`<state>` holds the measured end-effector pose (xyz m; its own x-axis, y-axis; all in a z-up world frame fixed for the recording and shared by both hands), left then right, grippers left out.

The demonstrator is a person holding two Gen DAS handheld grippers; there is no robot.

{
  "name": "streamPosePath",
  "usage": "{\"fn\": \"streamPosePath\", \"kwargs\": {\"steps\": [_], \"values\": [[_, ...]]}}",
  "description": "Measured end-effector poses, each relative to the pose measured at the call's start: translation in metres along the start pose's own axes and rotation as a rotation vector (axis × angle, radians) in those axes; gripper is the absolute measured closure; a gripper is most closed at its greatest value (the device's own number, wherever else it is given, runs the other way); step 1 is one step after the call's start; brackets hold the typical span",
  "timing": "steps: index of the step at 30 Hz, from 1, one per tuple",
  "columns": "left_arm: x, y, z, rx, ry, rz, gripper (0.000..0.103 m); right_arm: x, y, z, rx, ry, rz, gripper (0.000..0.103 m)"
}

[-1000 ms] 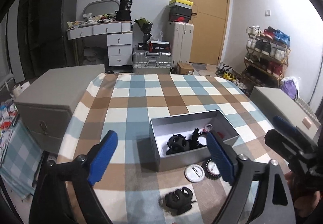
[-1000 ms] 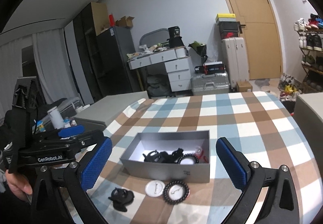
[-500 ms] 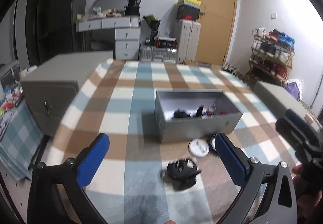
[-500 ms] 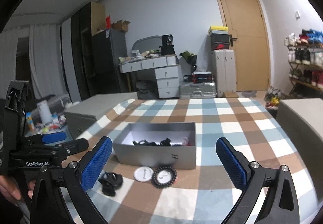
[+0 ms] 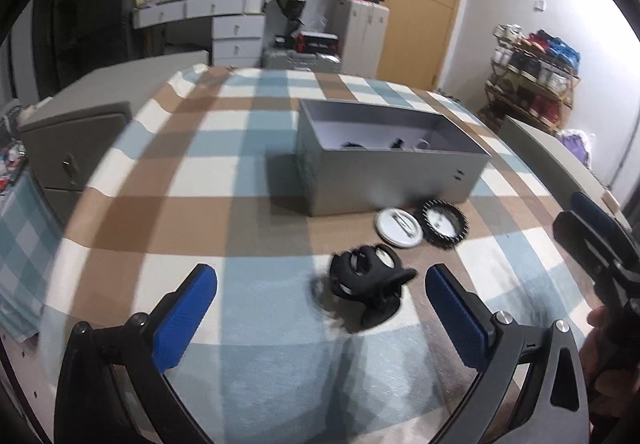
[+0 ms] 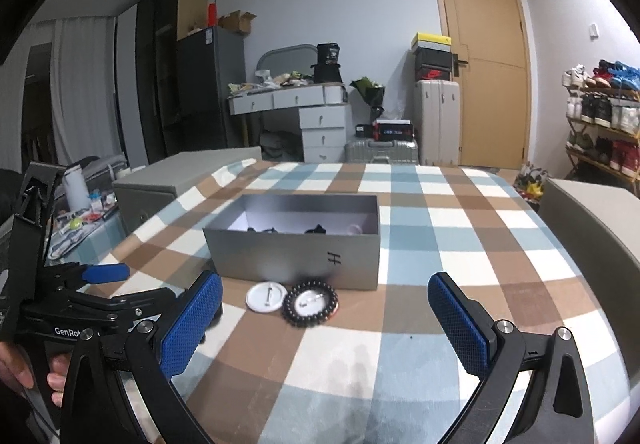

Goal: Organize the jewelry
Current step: 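Withdraw both grippers from the box toward the black claw clip, then grasp the black claw clip with the left gripper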

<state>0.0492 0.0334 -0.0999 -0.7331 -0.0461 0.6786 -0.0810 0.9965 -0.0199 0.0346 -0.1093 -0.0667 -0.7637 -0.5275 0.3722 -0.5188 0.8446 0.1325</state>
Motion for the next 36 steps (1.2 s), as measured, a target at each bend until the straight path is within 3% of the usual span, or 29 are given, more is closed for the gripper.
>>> {"fn": "streamPosePath", "kwargs": {"steps": [14, 22, 25, 26, 27, 28, 36], "values": [[-0.005, -0.015, -0.004, -0.043, 0.048, 0.099, 0.002, 0.002, -0.012, 0.014, -0.039, 0.060, -0.012, 0.000], [-0.013, -0.020, -0.006, -0.065, 0.091, 0.122, 0.020, 0.004, -0.016, 0.018, -0.051, 0.066, -0.016, 0.000], [-0.014, -0.022, -0.006, -0.070, 0.102, 0.133, 0.034, 0.005, -0.018, 0.019, -0.060, 0.068, -0.020, 0.000], [-0.014, -0.023, -0.006, -0.077, 0.108, 0.129, 0.041, 0.005, -0.018, 0.020, -0.063, 0.069, -0.021, 0.000], [-0.015, -0.023, -0.005, -0.081, 0.113, 0.126, 0.056, 0.006, -0.019, 0.020, -0.066, 0.070, -0.022, 0.000], [-0.017, -0.024, -0.005, -0.085, 0.125, 0.124, 0.060, 0.006, -0.019, 0.020, -0.070, 0.071, -0.023, 0.000], [-0.013, -0.021, -0.006, -0.083, 0.119, 0.131, 0.061, 0.007, -0.020, 0.023, -0.089, 0.083, -0.068, 0.000]]}}
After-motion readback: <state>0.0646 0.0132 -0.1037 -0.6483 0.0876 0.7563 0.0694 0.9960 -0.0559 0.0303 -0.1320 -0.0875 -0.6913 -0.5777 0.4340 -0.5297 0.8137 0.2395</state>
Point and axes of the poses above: each gripper's, at about its wrist camera, not at the fingertips, and x roughly against the way its jaws point, y to its left, z to its underside, the point moved 1 cm from there along -x, roughly the way its jaws point, and after that the axes turned 11 degrees about -z, right-handed, at the moved point
